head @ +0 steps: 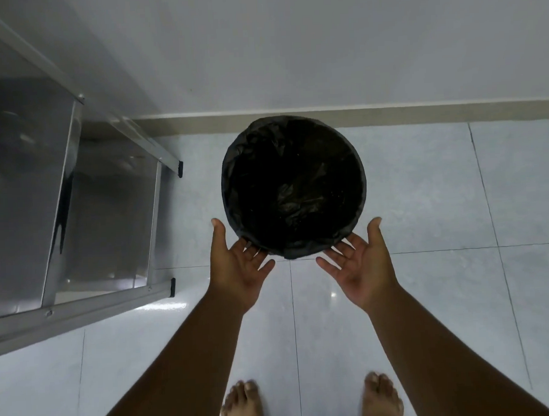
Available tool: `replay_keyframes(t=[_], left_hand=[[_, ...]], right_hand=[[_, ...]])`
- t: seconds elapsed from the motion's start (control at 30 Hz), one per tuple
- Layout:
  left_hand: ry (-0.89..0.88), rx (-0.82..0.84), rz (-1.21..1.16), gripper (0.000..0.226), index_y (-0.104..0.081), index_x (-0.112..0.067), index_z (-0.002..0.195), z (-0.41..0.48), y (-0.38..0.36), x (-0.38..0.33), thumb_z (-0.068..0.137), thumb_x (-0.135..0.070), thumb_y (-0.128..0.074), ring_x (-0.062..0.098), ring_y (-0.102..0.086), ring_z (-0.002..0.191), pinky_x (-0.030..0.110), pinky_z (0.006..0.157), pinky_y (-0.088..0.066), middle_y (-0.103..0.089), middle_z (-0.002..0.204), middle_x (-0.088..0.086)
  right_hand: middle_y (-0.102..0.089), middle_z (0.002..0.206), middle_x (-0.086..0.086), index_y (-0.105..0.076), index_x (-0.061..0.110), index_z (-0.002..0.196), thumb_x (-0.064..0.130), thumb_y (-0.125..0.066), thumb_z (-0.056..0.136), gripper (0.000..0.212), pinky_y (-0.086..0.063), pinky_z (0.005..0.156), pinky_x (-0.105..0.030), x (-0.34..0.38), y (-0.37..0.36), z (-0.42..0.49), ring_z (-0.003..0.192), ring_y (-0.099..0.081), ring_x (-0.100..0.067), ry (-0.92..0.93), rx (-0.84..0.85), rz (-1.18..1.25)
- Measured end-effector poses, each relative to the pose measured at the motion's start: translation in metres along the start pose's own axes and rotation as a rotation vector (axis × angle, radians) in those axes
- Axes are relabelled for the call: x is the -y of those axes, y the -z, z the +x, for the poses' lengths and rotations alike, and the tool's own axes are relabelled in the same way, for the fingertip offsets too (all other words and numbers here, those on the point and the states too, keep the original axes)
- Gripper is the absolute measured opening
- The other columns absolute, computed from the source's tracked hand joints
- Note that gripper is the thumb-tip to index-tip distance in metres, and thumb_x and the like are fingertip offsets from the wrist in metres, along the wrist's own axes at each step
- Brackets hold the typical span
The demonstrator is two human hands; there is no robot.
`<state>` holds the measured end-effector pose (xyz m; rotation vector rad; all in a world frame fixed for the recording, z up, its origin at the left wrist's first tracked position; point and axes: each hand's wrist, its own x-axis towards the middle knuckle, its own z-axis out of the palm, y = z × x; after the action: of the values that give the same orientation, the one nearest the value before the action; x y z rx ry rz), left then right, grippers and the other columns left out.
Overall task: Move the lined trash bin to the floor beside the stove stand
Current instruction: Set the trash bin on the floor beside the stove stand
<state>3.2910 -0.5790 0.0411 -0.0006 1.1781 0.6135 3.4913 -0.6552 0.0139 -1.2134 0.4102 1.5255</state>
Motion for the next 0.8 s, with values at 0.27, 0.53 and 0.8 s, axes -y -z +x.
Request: replay_keyframes(t=[0.27,0.53,0.8], left_hand=[[-0.064,0.076,0.071,0.087,-0.040,-0.019,0.153,0.039,-0.031,-0.042,0.089,-0.078,-0.033,0.034,-0.045,0.141,0.053,0.118,-0.028,-0.046,0.155,0.011],[-0.086,0.102,0.108,0.086,-0.045,-0.019,0.149,0.054,-0.040,-0.057,0.088,-0.079,-0.035,0.032,-0.046,0.141,0.053,0.120,-0.026,-0.049,0.153,0.010],[-0.078,0.043,0.147,0.090,-0.035,-0.017,0.154,0.032,-0.039,-0.058,0.088,-0.078,-0.036,0.034,-0.039,0.145,0.053,0.119,-0.026,-0.042,0.158,0.012]], right_hand=[[-0.053,0.144,-0.013,-0.044,0.016,0.145,0.073,-0.038,0.088,0.081,-0.039,0.106,-0.055,0.039,-0.043,0.035,0.128,-0.052,-0.036,0.041,0.072,-0.095],[-0.047,0.150,-0.011,-0.041,0.019,0.148,0.073,-0.036,0.088,0.081,-0.036,0.110,-0.055,0.057,-0.060,0.046,0.134,-0.046,-0.036,0.051,0.090,-0.157],[-0.033,0.159,-0.010,-0.029,0.018,0.153,0.073,-0.042,0.085,0.089,-0.038,0.107,-0.055,0.061,-0.054,0.022,0.139,-0.039,-0.037,0.024,0.025,-0.149]])
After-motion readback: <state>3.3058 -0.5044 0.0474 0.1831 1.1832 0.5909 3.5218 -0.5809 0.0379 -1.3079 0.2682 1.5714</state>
